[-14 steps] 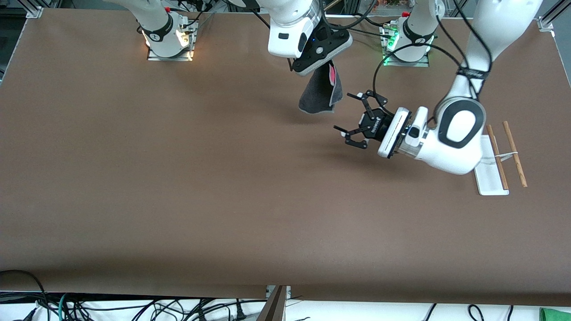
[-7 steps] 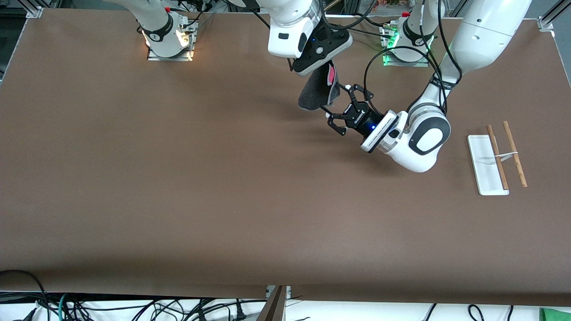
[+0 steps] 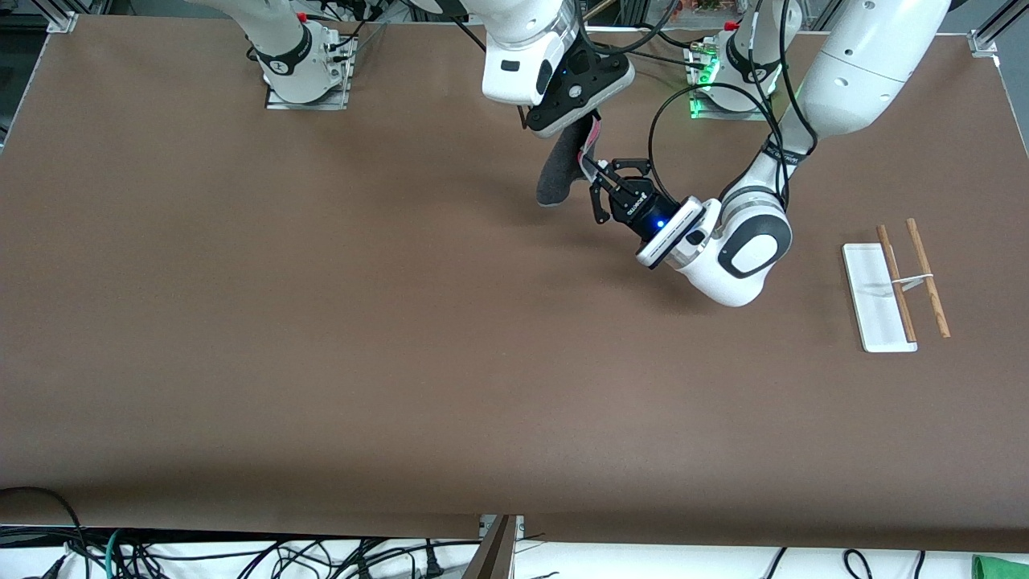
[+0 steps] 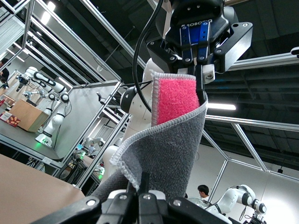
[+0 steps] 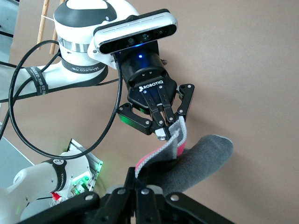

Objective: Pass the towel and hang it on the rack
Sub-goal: 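Open the right gripper to release the towel to the left gripper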

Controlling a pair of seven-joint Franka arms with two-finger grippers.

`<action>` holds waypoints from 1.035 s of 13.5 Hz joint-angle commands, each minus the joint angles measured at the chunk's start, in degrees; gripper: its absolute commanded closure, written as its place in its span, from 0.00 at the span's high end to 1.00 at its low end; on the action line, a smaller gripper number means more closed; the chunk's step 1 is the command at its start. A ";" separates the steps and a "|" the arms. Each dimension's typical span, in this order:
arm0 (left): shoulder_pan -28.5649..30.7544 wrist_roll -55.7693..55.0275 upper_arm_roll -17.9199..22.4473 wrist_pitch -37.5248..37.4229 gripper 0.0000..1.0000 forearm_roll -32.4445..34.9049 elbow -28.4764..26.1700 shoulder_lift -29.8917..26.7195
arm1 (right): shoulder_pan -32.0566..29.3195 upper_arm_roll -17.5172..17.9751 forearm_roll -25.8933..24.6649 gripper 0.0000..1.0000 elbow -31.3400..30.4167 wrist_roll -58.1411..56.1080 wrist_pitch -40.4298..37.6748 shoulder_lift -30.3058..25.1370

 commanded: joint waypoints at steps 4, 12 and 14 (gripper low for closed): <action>2.01 1.44 -0.61 -1.92 0.00 -1.51 0.06 -0.03 | -0.79 0.14 0.28 0.00 0.30 -0.49 -0.85 -0.27; 4.20 -1.89 -0.52 -2.19 0.00 -1.42 0.85 -0.55 | -2.10 -0.30 1.25 1.00 0.22 -4.01 -1.55 -0.36; 5.69 -5.66 -0.52 -2.89 0.00 -1.24 1.90 -1.25 | -3.68 -0.30 1.33 1.00 0.22 -4.36 -2.86 -0.36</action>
